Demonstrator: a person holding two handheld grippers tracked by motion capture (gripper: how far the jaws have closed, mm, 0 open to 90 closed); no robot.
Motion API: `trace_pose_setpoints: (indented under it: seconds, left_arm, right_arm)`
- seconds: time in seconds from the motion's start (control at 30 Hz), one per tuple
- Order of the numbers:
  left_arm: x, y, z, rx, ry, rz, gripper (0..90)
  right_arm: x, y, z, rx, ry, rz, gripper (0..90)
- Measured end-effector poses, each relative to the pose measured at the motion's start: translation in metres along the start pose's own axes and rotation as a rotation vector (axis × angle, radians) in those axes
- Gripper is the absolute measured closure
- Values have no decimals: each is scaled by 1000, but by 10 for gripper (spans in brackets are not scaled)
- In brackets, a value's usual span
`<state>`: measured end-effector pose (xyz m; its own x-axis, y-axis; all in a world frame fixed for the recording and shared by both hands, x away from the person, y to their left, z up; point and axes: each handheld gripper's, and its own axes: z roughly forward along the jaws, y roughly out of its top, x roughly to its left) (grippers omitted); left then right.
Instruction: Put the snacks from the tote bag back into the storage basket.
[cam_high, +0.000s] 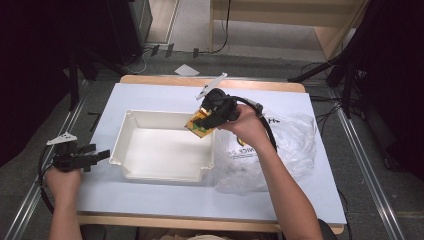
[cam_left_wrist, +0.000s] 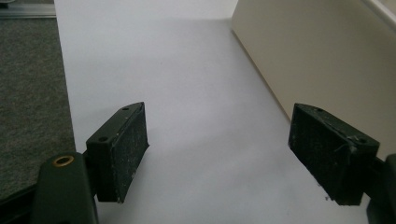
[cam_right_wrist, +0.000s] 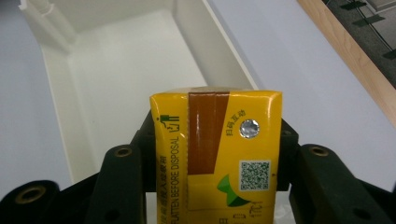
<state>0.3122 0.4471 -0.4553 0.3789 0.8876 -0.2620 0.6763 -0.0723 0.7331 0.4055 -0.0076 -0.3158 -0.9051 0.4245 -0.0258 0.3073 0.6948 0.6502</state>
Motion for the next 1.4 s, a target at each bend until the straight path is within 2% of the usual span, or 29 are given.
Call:
trace_pose_setpoints:
  seconds: [0.23,0.53,0.7,1.2,1.4]
  left_arm:
    - [-1,1,1,2,2,6,209]
    - [-1,1,1,3,1,4,209]
    - [-1,1,1,3,2,6,209]
    - [-1,1,1,-1,-3,5,209]
    - [-1,1,1,0,-3,6,209]
  right_arm:
    - [0,2,16,24,9,-10,543]
    - [-3,0,41,66,9,20,542]
    - [-5,-2,52,86,14,15,542]
    - [-8,-6,66,119,8,20,541]
    - [-11,-8,68,127,0,37,541]
